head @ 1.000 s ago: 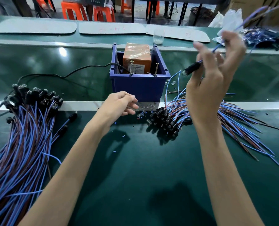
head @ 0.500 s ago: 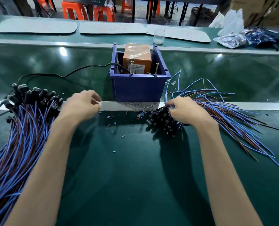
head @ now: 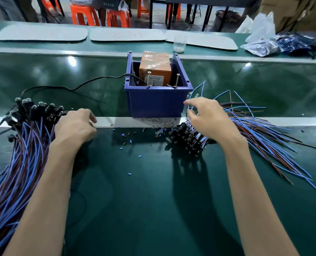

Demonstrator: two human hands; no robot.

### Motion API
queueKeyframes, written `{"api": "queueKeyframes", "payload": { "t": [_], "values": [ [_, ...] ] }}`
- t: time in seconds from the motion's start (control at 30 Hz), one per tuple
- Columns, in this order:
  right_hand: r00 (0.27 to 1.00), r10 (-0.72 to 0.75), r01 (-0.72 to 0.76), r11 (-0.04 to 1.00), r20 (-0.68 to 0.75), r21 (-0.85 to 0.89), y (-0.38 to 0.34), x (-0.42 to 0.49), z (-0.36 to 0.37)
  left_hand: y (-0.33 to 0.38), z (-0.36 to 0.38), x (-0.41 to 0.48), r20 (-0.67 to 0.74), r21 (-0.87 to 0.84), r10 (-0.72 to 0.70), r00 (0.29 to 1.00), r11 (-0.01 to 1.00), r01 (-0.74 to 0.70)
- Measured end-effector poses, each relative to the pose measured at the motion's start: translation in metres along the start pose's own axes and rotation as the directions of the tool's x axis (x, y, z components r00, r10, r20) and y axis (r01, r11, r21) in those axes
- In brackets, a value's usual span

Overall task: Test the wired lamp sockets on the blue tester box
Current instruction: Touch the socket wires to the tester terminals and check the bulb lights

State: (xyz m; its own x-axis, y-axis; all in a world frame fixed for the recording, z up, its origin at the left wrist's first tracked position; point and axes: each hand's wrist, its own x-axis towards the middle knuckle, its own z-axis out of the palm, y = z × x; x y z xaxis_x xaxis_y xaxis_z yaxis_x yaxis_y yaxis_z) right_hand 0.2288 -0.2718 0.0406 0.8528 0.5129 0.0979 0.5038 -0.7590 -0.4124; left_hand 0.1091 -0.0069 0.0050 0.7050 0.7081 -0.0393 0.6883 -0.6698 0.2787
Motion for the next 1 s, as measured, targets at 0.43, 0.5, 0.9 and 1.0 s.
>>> {"api": "queueKeyframes", "payload": {
  "t": [0.43,0.5,0.9,1.0],
  "values": [
    [0.924,-0.355,0.189,0.743,0.139,0.642,-0.037,-0.014,0.005,0.098,-0.013,-0.07,-0.363,-0.758,0.5,0.786,0.332,-0.562],
    [0.913,-0.386,0.149,0.618,0.133,0.772,-0.038,-0.015,0.004,0.104,-0.012,-0.078,-0.361,-0.826,0.485,0.796,0.229,-0.514],
    [0.98,-0.091,0.2,0.401,-0.178,0.894,-0.03,-0.009,-0.007,0.103,-0.023,-0.067,0.396,-0.909,0.496,0.773,0.091,0.407],
    [0.966,-0.15,0.254,0.426,-0.209,0.868,-0.028,-0.011,-0.013,0.095,-0.02,-0.057,0.507,-0.768,0.447,0.737,-0.155,0.622]
  ]
}}
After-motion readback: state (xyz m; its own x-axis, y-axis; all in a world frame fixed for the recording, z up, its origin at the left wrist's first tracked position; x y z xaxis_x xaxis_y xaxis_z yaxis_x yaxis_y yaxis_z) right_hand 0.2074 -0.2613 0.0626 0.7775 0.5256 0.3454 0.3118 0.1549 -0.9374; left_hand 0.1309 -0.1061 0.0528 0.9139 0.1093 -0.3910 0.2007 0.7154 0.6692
